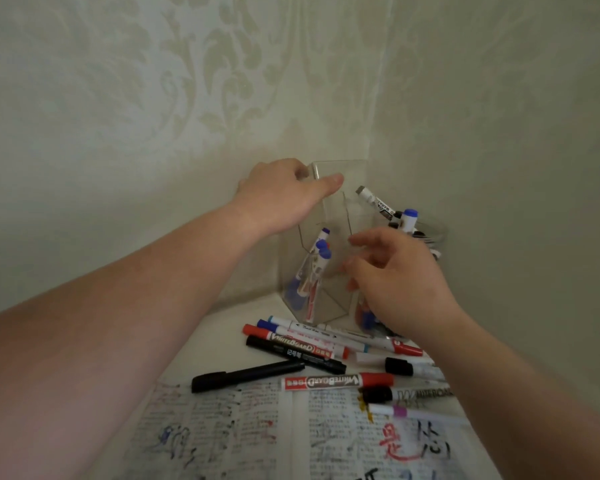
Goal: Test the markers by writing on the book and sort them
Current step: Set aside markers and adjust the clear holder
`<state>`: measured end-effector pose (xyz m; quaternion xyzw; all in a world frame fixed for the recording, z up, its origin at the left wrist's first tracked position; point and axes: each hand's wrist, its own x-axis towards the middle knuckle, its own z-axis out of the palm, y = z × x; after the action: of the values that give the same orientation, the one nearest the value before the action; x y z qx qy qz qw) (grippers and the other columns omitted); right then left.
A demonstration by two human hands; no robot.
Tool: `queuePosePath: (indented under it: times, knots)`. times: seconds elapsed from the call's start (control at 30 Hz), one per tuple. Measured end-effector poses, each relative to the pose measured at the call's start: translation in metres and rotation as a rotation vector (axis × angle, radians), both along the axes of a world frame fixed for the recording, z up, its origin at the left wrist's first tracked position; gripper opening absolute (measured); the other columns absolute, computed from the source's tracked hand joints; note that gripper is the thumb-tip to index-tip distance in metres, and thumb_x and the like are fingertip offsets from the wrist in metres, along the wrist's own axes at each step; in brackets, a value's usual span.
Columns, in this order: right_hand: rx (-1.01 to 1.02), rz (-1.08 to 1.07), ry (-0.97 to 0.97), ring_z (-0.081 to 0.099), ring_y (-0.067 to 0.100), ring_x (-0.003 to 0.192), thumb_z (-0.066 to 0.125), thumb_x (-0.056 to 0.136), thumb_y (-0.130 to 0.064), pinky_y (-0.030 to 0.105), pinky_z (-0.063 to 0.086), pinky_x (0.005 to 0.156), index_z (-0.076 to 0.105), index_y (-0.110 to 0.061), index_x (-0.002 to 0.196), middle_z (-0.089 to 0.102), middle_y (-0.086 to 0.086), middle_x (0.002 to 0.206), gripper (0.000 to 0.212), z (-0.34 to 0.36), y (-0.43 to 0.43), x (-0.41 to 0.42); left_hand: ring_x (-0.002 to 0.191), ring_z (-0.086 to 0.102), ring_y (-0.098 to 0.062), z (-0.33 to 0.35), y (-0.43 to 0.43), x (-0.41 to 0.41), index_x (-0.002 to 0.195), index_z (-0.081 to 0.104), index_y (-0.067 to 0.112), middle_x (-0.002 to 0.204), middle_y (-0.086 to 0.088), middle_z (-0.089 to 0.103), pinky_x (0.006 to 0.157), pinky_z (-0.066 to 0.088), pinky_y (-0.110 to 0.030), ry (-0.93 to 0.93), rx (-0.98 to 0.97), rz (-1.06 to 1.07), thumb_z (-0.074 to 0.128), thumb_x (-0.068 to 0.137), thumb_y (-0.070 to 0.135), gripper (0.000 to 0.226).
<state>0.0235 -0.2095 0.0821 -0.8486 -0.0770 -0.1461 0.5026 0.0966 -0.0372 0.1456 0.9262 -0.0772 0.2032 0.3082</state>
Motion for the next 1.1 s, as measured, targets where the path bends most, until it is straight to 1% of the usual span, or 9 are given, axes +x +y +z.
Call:
queuePosePath:
  times: [0.1, 0.27, 0.43, 0.5, 0.6, 0.73, 0.87, 1.0, 1.1]
  knots:
    - [-0.314, 0.123, 0.051, 0.067, -0.002, 0.073, 0.070, 0.093, -0.028, 0.020, 0.055, 0.070, 0.067, -0.038, 0.095, 0.072, -0.015, 0.084, 0.011, -0.008, -0.018, -0.015, 0.130, 0.051, -0.024, -0.011, 0.004, -0.002, 0.134, 0.059, 0.020, 0.139, -0.002, 0.058, 0.110, 0.041, -0.045, -0.053, 0.058, -0.034, 0.063, 0.078, 0.072, 0.076]
    - [-0.856, 0.237, 0.189, 0.061, -0.007, 0.077, 0.074, 0.089, -0.029, 0.007, 0.044, 0.062, 0.063, -0.040, 0.087, 0.065, -0.022, 0.084, 0.015, -0.010, -0.043, -0.034, 0.133, 0.046, -0.021, -0.030, 0.008, -0.009, 0.139, 0.055, 0.016, 0.142, -0.006, 0.052, 0.108, 0.031, -0.025, -0.179, 0.152, -0.103, 0.076, 0.083, 0.047, 0.068]
    - [-1.084, 0.208, 0.188, 0.050, -0.005, 0.072, 0.070, 0.088, -0.028, 0.010, 0.032, 0.057, 0.060, -0.039, 0.085, 0.053, -0.022, 0.083, 0.016, -0.008, -0.062, -0.053, 0.104, 0.060, -0.009, -0.055, 0.014, -0.068, 0.114, 0.067, 0.018, 0.112, 0.007, 0.062, 0.091, 0.050, -0.025, -0.374, -0.028, -0.204, 0.072, 0.090, 0.032, 0.028]
    - [-1.101, 0.210, 0.213, 0.049, -0.003, 0.073, 0.068, 0.089, -0.026, 0.012, 0.032, 0.057, 0.056, -0.042, 0.082, 0.052, -0.020, 0.084, 0.021, -0.007, -0.066, -0.059, 0.081, 0.065, -0.007, -0.071, 0.016, -0.099, 0.093, 0.072, 0.021, 0.087, 0.011, 0.069, 0.074, 0.053, -0.027, -0.226, -0.045, -0.340, 0.072, 0.091, 0.025, 0.004]
    - [-1.100, 0.213, 0.270, 0.054, 0.003, 0.076, 0.066, 0.087, -0.024, 0.020, 0.044, 0.065, 0.057, -0.043, 0.077, 0.057, -0.016, 0.087, 0.024, -0.010, -0.066, -0.065, 0.070, 0.064, -0.010, -0.100, 0.020, -0.124, 0.082, 0.074, 0.025, 0.073, 0.013, 0.068, 0.064, 0.049, -0.028, -0.040, 0.142, -0.535, 0.071, 0.091, 0.033, 0.012]
    - [-1.163, 0.225, 0.272, 0.056, 0.011, 0.088, 0.066, 0.087, -0.021, 0.022, 0.051, 0.074, 0.066, -0.037, 0.105, 0.059, -0.013, 0.103, 0.024, -0.029, -0.057, -0.068, 0.072, 0.062, -0.007, -0.127, 0.026, -0.129, 0.084, 0.074, 0.030, 0.074, 0.017, 0.066, 0.063, 0.045, -0.019, 0.010, 0.196, -0.583, 0.065, 0.089, 0.043, 0.016]
    - [-1.098, 0.273, 0.115, 0.057, 0.010, 0.097, 0.065, 0.088, -0.031, 0.032, 0.054, 0.085, 0.066, -0.038, 0.106, 0.061, -0.016, 0.107, 0.019, -0.046, -0.048, -0.070, 0.077, 0.060, -0.002, -0.144, 0.032, -0.128, 0.101, 0.072, 0.036, 0.082, 0.023, 0.064, 0.064, 0.042, -0.016, -0.027, 0.227, -0.560, 0.063, 0.093, 0.048, 0.018]
    - [-0.757, 0.414, -0.193, 0.055, 0.002, 0.080, 0.070, 0.082, -0.026, 0.023, 0.045, 0.072, 0.074, -0.031, 0.095, 0.062, -0.018, 0.086, 0.015, -0.061, -0.044, -0.070, 0.091, 0.059, -0.004, -0.147, 0.031, -0.135, 0.126, 0.061, 0.042, 0.102, 0.021, 0.062, 0.074, 0.050, -0.026, 0.008, 0.287, -0.588, 0.051, 0.090, 0.064, 0.043]
    - [-0.428, 0.456, -0.107, 0.062, 0.016, 0.071, 0.077, 0.086, -0.019, 0.033, 0.052, 0.065, 0.079, -0.029, 0.093, 0.067, -0.008, 0.078, 0.012, -0.068, -0.041, -0.069, 0.091, 0.057, -0.005, -0.146, 0.030, -0.137, 0.125, 0.064, 0.038, 0.102, 0.018, 0.058, 0.074, 0.052, -0.033, -0.016, 0.289, -0.608, 0.048, 0.094, 0.058, 0.040]
